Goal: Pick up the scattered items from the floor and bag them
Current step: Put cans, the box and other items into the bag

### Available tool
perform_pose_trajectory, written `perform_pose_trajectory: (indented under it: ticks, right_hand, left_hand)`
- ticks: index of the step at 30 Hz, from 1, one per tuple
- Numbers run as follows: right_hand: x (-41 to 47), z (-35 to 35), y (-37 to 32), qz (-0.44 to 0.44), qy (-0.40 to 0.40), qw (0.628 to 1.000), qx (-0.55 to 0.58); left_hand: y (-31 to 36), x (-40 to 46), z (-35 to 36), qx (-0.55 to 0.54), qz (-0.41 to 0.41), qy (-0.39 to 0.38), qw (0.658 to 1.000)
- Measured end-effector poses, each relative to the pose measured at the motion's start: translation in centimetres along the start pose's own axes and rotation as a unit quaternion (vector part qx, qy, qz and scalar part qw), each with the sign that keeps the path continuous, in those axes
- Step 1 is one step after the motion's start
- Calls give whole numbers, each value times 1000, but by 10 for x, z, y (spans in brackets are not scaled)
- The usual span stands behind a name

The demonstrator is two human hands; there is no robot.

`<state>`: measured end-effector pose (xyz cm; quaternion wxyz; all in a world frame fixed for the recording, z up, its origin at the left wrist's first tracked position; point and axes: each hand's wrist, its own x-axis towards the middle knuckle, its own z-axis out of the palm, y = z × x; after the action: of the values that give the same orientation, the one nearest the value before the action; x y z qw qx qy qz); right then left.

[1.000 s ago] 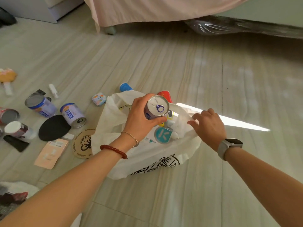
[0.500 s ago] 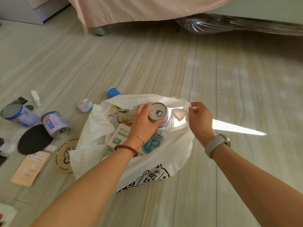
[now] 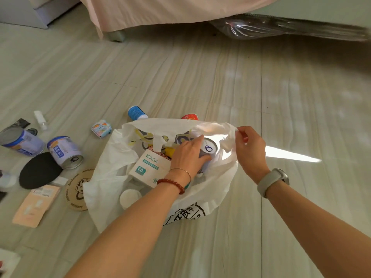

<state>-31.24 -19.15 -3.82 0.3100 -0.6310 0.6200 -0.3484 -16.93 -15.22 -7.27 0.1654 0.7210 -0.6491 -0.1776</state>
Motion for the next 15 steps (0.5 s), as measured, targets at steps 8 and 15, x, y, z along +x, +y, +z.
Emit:
perform_pose_trajectory:
  ticks: [8, 15]
  right_hand:
    - [11, -4, -8, -10, -49, 997, -58]
    - [-43, 15, -16, -406, -63, 874, -259]
  left_hand:
    - [13, -17, 0, 46, 54, -36, 997]
    - [-45, -98, -46, 132, 123, 33, 983]
